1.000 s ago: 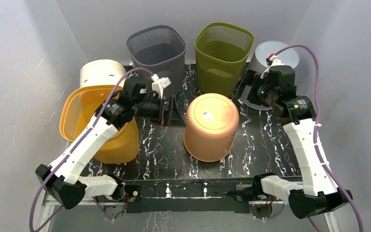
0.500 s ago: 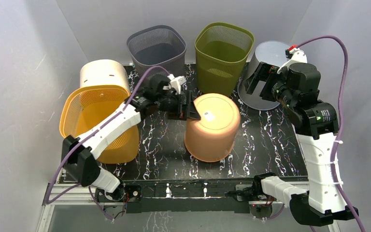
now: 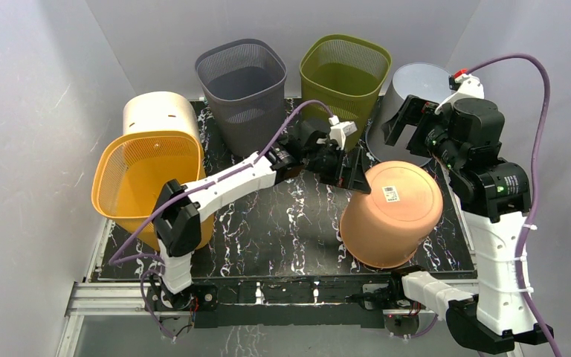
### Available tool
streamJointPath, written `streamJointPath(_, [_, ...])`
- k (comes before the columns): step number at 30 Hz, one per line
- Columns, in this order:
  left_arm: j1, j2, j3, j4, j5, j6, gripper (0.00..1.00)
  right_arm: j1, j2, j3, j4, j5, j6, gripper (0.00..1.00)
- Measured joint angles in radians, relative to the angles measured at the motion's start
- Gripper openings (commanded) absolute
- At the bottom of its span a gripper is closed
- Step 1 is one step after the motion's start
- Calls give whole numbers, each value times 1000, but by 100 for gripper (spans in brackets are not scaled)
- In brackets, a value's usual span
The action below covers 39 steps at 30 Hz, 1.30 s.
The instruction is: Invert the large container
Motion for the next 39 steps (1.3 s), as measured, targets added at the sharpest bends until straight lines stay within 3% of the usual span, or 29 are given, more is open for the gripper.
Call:
streamJointPath(9, [88, -268, -131, -199, -72, 97, 98, 0, -5, -38, -3, -69, -2, 98])
streamJointPath(15, [182, -476, -212, -329, -149, 103, 98, 0, 30, -93, 16, -248, -5, 98])
streamJointPath(18, [220, -525, -189, -429, -266, 89, 99, 0, 31, -246, 36, -392, 1, 98])
streamJointPath(22, [223, -564, -119, -465, -419, 85, 98, 74, 7, -357, 82, -465, 60, 98])
streamJointPath(23, [223, -590, -110, -467, -462, 85, 98, 135, 3, -378, 103, -447, 87, 98])
streamJointPath(25, [226, -620, -101, -470, -519, 82, 99, 371, 30, -392, 135, -356, 140, 98])
streamJointPath(27, [227, -620, -101, -478, -540, 81, 98, 488, 71, -392, 147, -288, 164, 98])
streamJointPath(32, [229, -620, -101, -489, -571, 80, 98, 615, 149, -418, 139, -169, 196, 98])
streamJointPath(39, [230, -620, -101, -493, -583, 82, 98, 622, 155, -443, 15, 56, 233, 98])
